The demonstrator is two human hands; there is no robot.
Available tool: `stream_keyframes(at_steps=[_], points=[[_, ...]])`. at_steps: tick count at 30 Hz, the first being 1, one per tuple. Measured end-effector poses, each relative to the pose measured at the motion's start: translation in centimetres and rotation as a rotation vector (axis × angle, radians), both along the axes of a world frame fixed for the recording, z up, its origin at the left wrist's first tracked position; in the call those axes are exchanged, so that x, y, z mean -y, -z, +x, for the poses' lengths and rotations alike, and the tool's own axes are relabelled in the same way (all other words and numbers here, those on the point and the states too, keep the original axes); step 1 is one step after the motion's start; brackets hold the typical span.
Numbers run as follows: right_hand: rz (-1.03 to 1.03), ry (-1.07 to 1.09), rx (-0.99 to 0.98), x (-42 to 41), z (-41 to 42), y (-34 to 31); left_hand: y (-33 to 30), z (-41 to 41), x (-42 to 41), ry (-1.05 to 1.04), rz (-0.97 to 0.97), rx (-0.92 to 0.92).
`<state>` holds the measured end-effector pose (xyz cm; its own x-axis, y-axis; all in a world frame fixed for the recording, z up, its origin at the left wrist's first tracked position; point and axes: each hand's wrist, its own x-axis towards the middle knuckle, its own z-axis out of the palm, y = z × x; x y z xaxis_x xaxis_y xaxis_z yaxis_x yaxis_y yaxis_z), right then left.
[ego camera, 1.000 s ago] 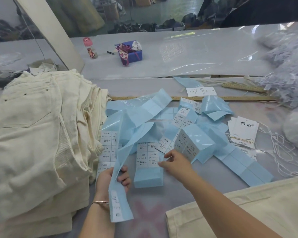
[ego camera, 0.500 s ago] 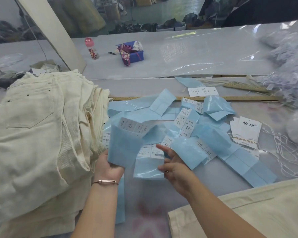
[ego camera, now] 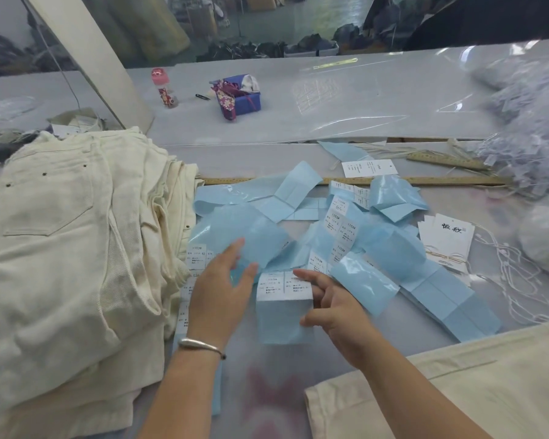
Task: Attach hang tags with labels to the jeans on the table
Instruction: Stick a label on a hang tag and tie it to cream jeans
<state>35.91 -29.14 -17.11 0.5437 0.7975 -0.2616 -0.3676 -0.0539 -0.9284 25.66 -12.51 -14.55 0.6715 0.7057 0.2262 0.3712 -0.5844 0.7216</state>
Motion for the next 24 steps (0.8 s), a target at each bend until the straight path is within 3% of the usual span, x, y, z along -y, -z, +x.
stream_keyframes(at_steps=[2,8,16,24], points=[[-0.008,-0.033,0.063,0.0,-0.2,-0.2,0.1,-0.5,1.2,0.154,0.089,0.059],[-0.051,-0.105,0.157,0.6,-0.7,-0.3,1.2,-1.3,3.5,0.373,0.328,-0.057],[-0.056,-0.141,0.143,0.8,0.0,0.2,1.9,-0.8,4.3,0.359,0.506,0.105],[-0.113,-0.139,0.212,0.5,0.3,-0.1,2.3,-0.6,4.2,0.33,0.491,0.136]])
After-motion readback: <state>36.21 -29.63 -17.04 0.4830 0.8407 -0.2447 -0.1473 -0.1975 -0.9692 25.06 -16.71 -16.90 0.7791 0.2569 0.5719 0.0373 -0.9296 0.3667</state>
